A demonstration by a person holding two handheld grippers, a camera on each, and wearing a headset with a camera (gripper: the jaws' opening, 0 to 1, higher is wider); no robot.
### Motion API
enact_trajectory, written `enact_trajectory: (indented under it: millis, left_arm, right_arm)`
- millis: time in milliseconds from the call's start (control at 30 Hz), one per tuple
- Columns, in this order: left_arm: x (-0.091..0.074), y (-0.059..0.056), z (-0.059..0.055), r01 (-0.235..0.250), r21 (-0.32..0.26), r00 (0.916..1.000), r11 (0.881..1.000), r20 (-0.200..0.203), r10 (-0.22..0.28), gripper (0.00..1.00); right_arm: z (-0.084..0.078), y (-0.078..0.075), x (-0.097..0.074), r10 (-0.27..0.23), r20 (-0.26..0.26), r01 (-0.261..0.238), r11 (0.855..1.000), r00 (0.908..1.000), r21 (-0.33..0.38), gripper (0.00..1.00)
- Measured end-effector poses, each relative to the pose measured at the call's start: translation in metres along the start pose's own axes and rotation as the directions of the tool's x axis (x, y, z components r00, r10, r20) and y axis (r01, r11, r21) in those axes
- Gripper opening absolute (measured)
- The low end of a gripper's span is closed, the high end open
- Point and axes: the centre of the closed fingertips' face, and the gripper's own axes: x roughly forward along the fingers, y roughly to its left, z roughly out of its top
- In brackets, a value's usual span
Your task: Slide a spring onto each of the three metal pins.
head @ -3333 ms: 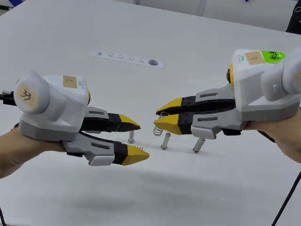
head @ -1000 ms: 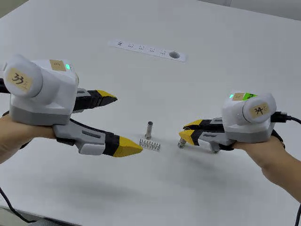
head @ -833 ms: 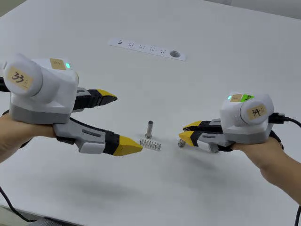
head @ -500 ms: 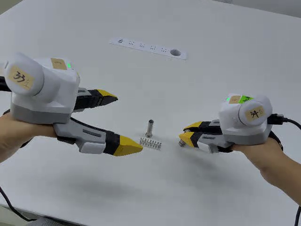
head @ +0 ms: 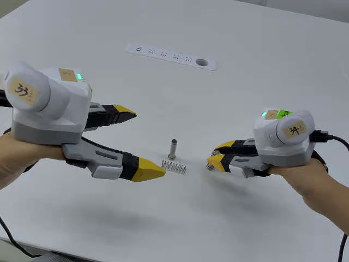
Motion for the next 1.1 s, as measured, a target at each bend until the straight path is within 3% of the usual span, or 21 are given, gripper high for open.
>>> enact_trajectory:
  millis: [300,567,800,1100]
  left_arm:
    - [0.000,-0.003,-0.002,0.006,0.034,0.9998,0.999,-0.020,-0.006,0.85]
    - [-0.009,-0.004,-0.007,-0.002,0.027,0.9998,1.000,-0.021,0.003,0.84]
    - [-0.016,-0.007,-0.013,0.010,0.039,0.9994,0.999,-0.034,-0.009,0.84]
    - [-0.021,-0.002,-0.018,0.008,0.026,0.9994,1.000,-0.034,-0.007,0.84]
  right_arm:
    - [0.023,0.010,-0.009,-0.008,0.045,0.009,0.999,0.9990,-0.033,0.21]
    - [0.042,0.034,-0.004,0.041,0.072,-0.036,0.997,0.9965,-0.070,0.21]
    - [0.035,0.062,0.015,0.096,0.009,-0.093,0.984,0.9954,-0.152,0.20]
    - [0.023,0.066,0.037,0.087,-0.063,-0.096,0.983,0.9942,-0.155,0.20]
